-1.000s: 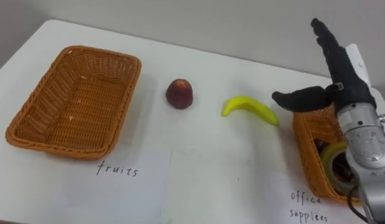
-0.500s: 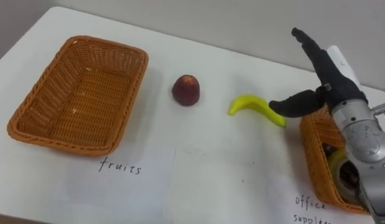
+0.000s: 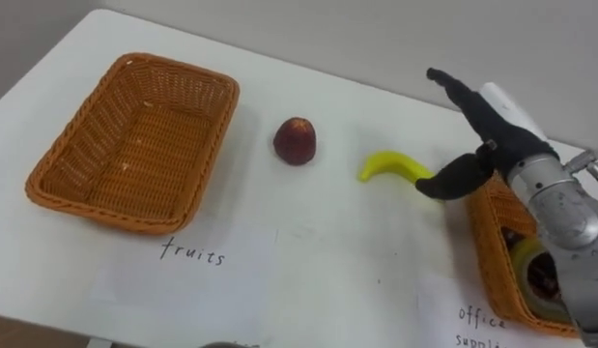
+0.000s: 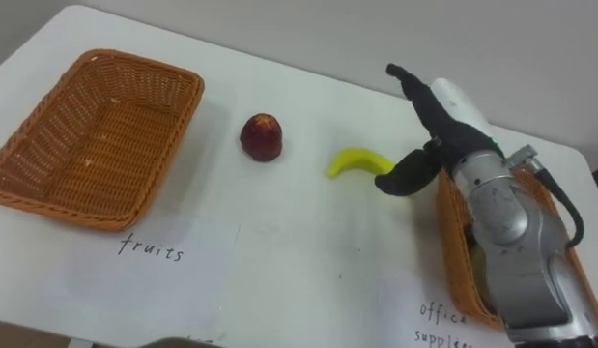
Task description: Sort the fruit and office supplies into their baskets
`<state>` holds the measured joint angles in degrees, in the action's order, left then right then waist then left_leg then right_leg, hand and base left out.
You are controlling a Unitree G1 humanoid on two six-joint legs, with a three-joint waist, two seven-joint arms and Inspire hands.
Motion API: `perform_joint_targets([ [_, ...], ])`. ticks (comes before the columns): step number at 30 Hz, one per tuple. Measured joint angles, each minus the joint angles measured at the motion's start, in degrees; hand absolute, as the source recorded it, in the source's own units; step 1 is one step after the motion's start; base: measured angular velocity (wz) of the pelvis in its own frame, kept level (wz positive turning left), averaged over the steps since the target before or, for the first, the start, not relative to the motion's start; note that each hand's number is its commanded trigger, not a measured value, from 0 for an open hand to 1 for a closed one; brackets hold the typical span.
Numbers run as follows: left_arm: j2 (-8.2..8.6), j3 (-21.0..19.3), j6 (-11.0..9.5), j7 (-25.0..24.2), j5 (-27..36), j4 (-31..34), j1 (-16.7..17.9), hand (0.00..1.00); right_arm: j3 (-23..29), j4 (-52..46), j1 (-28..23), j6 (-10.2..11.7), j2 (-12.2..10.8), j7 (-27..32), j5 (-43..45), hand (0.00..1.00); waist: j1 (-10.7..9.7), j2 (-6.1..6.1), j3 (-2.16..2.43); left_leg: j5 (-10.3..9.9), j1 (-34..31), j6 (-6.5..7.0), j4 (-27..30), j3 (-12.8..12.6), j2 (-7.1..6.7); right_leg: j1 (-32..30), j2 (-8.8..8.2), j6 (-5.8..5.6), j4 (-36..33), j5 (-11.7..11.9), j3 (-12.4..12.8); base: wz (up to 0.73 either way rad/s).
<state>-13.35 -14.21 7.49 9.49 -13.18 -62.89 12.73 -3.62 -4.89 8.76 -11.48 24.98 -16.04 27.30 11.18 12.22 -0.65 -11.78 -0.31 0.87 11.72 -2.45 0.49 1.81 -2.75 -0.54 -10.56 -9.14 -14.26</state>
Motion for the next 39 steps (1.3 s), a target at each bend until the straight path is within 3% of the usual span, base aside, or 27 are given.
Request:
perform_joint_targets([
  [12, -1.4, 1.16, 0.1, -0.18, 0.02, -0.18, 0.05, 0.0, -2.41, 0.51, 1.51, -1.14, 0.64, -2.66, 0.53, 0.0, 1.38, 0.85, 0.01, 0.01, 0.03, 0.01, -0.05, 0.93, -0.15, 0.23, 0.0, -0.02, 0.01, 0.01, 0.0, 0.01],
  [21, -1.34, 3.24, 1.02, -0.17, 0.02, -0.31, 0.28, 0.0, -4.6, 7.33, 4.58, -2.35, 1.09, -3.01, 0.53, 0.0, 1.98, 1.52, -0.48, 0.0, -0.12, 0.02, 0.02, 1.11, -0.19, 0.23, -0.02, -0.02, 0.04, 0.0, -0.18, 0.0],
  [29, -1.62, 4.39, 1.34, -0.08, 0.05, -0.72, 0.18, 0.0, -6.5, 9.3, 4.68, -2.33, 1.09, -2.89, 2.76, 0.0, 2.06, 0.73, -0.98, 0.0, -0.47, 0.01, 0.04, 1.71, -0.24, 0.22, 0.01, -0.02, 0.29, 0.0, -0.83, 0.02],
  [39, -1.48, 6.06, 1.47, -0.01, 0.1, -0.49, 0.02, 0.0, -7.6, 13.94, 5.97, -2.33, 1.09, -2.19, 5.07, 0.0, 2.61, 0.05, -0.54, 0.01, -1.2, -0.01, 0.94, 2.18, -0.31, 0.21, -0.04, -0.02, 0.84, 0.0, -1.65, 0.04],
])
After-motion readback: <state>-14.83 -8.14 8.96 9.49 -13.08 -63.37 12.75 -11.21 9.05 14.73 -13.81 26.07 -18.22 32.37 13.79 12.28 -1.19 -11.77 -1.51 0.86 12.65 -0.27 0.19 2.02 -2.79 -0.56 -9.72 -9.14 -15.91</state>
